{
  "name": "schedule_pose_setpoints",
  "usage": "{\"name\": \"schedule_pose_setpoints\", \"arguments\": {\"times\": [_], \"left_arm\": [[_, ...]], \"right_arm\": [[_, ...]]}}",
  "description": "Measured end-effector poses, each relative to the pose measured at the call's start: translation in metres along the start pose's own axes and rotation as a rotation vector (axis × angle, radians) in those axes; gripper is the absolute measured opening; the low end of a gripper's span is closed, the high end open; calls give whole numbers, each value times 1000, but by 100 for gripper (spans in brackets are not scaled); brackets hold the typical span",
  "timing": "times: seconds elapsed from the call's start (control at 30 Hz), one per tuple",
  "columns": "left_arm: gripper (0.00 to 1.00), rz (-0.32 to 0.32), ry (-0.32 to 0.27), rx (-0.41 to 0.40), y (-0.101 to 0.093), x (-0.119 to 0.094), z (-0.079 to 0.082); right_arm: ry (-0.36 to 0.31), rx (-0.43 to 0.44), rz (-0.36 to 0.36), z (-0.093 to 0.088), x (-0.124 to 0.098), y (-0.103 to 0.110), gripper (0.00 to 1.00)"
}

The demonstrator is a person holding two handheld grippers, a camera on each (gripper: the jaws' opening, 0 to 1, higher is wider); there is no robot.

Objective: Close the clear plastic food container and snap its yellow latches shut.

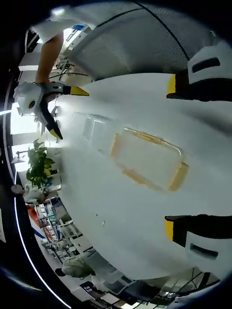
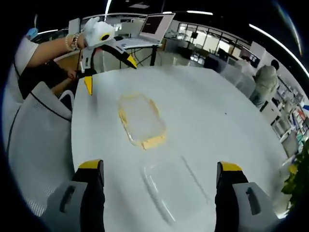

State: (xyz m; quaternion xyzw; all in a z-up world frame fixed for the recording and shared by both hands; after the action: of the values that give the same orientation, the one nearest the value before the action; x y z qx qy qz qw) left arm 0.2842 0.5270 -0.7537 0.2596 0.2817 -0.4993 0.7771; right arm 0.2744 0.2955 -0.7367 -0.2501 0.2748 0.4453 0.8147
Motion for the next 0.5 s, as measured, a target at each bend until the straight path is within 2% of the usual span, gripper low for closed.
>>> {"name": "schedule_pose_setpoints", "arguments": {"times": [0.07, 0.1, 0.17, 0.27, 0.37, 0.5], "left_arm": [[93, -26, 56, 31, 1, 1, -6], [88, -26, 95, 56, 5, 1, -9], [79, -44, 124, 73, 7, 2, -12], [81, -58, 152, 73, 10, 4, -14], [80, -72, 183, 92, 12, 5, -17], [79, -100, 222, 117, 16, 9, -22]], "right_arm": [[21, -13, 20, 2, 4, -1, 96], [24, -36, 40, 4, 7, -1, 96], [33, -61, 72, 8, 11, 0, 96], [63, -81, 102, 9, 16, 1, 97], [42, -125, 132, 17, 23, 3, 99], [55, -140, 179, 18, 33, 8, 98]]}}
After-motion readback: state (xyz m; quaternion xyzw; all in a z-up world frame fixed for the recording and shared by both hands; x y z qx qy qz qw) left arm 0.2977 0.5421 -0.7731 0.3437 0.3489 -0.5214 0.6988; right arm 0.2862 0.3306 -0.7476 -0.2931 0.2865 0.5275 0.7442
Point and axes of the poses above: the point that each gripper's makers call its tool centre point, and the gripper's own axes: x roughly forward along the fingers, y roughly to its left, z roughly out of its top, the point moved 1 cm from there along -x, roughly backward along the fingers, and after that the axes turned 5 degrees about -y, right-handed, at the moved point
